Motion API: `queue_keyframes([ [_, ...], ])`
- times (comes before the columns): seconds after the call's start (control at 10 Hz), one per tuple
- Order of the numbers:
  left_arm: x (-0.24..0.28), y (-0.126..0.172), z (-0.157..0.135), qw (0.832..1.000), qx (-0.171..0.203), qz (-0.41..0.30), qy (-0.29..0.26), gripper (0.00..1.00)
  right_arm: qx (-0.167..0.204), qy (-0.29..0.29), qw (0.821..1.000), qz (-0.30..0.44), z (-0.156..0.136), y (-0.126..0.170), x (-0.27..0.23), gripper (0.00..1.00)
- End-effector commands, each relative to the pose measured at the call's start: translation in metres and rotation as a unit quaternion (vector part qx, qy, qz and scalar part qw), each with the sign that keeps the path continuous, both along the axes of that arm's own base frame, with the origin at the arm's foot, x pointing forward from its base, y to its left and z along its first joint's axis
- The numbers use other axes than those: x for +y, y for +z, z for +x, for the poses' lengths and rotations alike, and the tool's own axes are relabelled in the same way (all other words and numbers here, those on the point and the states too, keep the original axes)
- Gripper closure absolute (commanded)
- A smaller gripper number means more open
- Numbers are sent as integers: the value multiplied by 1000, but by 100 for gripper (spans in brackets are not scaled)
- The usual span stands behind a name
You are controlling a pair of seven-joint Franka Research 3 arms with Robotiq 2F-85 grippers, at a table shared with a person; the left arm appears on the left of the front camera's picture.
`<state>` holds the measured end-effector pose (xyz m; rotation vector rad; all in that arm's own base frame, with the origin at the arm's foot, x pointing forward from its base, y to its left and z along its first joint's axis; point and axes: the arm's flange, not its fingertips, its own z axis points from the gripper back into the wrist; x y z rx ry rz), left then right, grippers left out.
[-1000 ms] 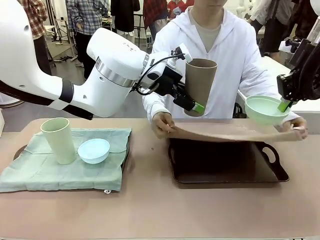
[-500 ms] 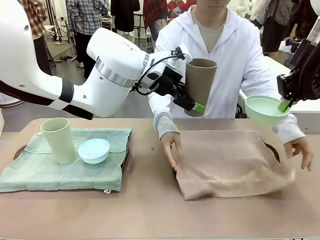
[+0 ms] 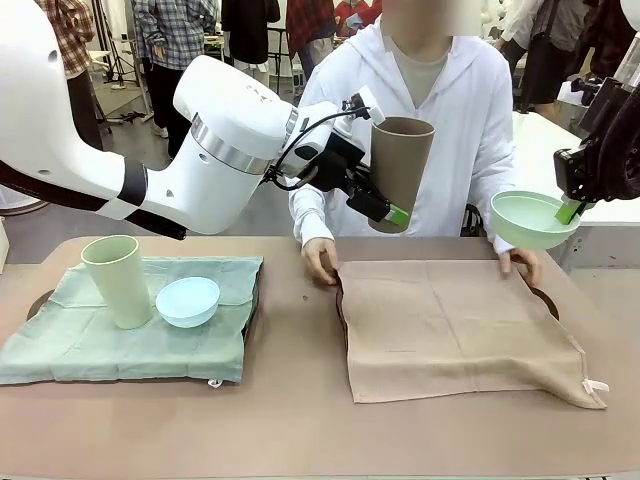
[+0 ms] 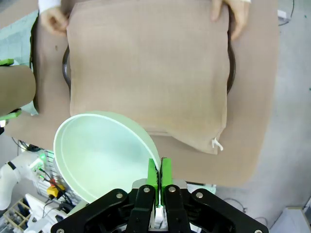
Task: Set up a tray with a mat and arrange the tableware.
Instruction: Place the Picnic Bowl and Reusable plastic cup back onto the Handle tray in front of the human's position.
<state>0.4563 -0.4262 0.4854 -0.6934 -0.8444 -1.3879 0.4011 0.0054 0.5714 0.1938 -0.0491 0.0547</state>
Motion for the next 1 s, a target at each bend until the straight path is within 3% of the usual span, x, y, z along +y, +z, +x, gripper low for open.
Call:
queue_keyframes([
  [0.0,-1,2,2,1000,-4,-3,-7,100,0,4,1000,0,-4,-1,0,100],
  [0.9,-1,2,2,1000,-4,-3,-7,100,0,4,1000,0,-4,-1,0,100],
])
